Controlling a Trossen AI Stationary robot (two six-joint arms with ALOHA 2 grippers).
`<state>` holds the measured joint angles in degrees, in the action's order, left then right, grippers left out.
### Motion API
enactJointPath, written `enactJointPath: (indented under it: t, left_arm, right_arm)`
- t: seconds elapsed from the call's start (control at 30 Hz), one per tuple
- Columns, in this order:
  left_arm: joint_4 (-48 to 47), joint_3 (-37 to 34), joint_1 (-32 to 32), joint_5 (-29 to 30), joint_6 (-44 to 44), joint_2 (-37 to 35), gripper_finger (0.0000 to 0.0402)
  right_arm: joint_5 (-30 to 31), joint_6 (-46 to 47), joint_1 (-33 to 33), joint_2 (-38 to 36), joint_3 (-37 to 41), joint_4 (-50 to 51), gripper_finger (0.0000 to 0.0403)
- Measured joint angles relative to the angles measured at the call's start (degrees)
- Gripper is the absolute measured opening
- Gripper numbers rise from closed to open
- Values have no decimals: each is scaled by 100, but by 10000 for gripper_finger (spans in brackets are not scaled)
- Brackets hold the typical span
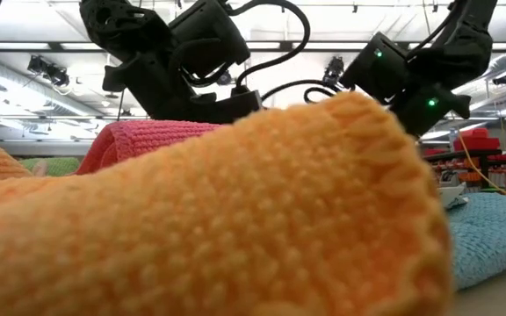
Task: Fold microfiber towels
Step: Fold the top blue towel
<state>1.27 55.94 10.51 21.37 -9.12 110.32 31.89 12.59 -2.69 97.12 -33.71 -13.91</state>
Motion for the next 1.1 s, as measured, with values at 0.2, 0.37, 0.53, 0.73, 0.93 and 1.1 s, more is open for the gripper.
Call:
enactJointPath:
  t: [0.2, 0.37, 0.53, 0.73, 0.93, 1.1]
  left_arm:
    - [-36, 0, 6, -2, 74, 2, 91]
    - [-80, 0, 26, -2, 76, 4, 90]
    - [-165, -13, 61, 1, 72, -54, 90]
    - [-589, -35, 107, -68, -55, -343, 81]
    - [-756, -31, 129, -43, -58, -494, 85]
    - [-1109, -24, 192, -24, -94, -494, 93]
  right_arm:
    - [471, -66, -1, -2, -4, 364, 200]
    - [542, -145, 6, -155, 4, 513, 200]
    - [554, -286, -1, -720, 9, 952, 200]
    - [-673, -1025, -187, -1215, 7, 765, 200]
    - [-1563, -1721, -433, -991, 7, 366, 200]
    - [-1689, -2206, -579, -743, 8, 272, 200]
